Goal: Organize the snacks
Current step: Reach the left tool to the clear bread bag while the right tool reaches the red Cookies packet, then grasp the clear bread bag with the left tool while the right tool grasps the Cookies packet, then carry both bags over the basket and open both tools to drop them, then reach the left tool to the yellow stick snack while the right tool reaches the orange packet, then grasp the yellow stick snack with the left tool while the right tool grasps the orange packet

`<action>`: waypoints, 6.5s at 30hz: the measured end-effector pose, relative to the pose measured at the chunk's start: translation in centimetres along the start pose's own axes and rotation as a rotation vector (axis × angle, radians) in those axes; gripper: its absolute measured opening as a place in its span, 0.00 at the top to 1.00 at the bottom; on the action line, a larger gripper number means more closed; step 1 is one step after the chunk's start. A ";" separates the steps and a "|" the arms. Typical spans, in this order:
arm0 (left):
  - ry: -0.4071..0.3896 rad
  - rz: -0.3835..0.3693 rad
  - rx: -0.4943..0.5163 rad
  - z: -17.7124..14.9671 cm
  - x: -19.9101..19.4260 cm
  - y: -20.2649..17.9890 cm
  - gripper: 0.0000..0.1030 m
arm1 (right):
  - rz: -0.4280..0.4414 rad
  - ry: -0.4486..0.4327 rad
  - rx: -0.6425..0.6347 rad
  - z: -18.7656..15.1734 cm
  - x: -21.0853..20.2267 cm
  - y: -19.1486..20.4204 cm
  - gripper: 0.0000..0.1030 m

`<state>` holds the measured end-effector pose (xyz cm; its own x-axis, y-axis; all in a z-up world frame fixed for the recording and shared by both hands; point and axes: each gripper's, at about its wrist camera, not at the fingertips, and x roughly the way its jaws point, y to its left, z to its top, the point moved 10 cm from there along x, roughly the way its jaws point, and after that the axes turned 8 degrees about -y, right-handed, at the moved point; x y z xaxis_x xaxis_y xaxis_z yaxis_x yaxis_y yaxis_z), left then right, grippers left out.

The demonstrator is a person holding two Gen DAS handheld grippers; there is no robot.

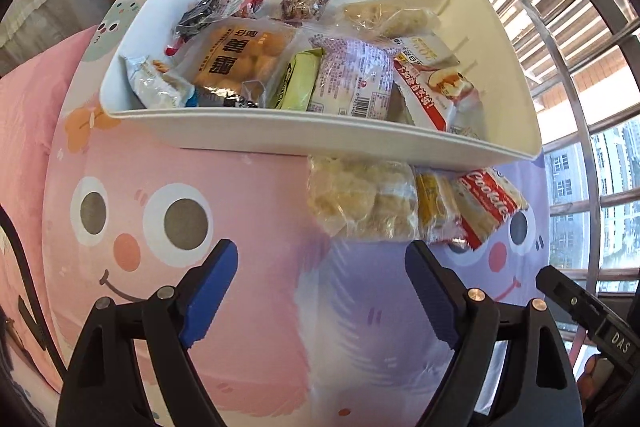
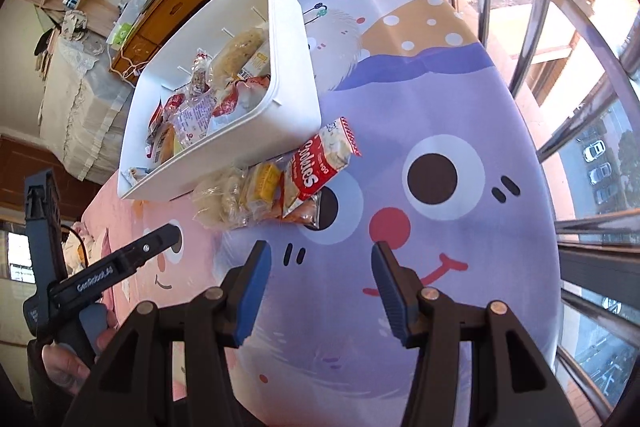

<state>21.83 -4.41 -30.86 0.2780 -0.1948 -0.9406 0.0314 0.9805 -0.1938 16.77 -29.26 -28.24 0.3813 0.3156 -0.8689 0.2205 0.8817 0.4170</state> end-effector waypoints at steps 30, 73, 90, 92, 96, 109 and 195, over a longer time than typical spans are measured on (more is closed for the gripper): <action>0.103 0.051 0.005 2.0 10.6 -5.6 0.11 | 0.110 0.087 -0.033 2.8 7.5 0.3 0.67; 0.005 0.093 0.090 4.0 3.9 -8.8 0.34 | -0.014 -0.089 -0.010 3.4 0.6 -1.5 0.89; -0.104 0.063 0.180 9.6 -3.8 -5.2 0.34 | -0.030 -0.303 -0.032 8.0 -4.8 3.1 0.89; -0.119 0.063 0.186 10.6 -4.0 -4.5 0.34 | -0.025 -0.319 -0.038 8.5 -4.8 4.1 0.89; -0.146 0.054 0.194 12.5 -4.4 -3.3 0.34 | -0.023 -0.346 -0.060 9.5 -4.4 6.4 0.89; -0.256 -0.061 0.201 15.7 -3.8 -0.5 0.31 | -0.054 -0.363 -0.177 10.5 -0.4 12.6 0.89; 0.186 -0.036 0.281 3.1 13.7 -14.4 0.35 | -0.058 -0.214 -0.812 -3.8 7.0 4.7 0.64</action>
<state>28.14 -21.13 -40.06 0.0928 -0.2056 -0.9742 0.3087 0.9362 -0.1681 17.06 -21.58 -33.36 0.5694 0.2608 -0.7796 -0.4382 0.8987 -0.0193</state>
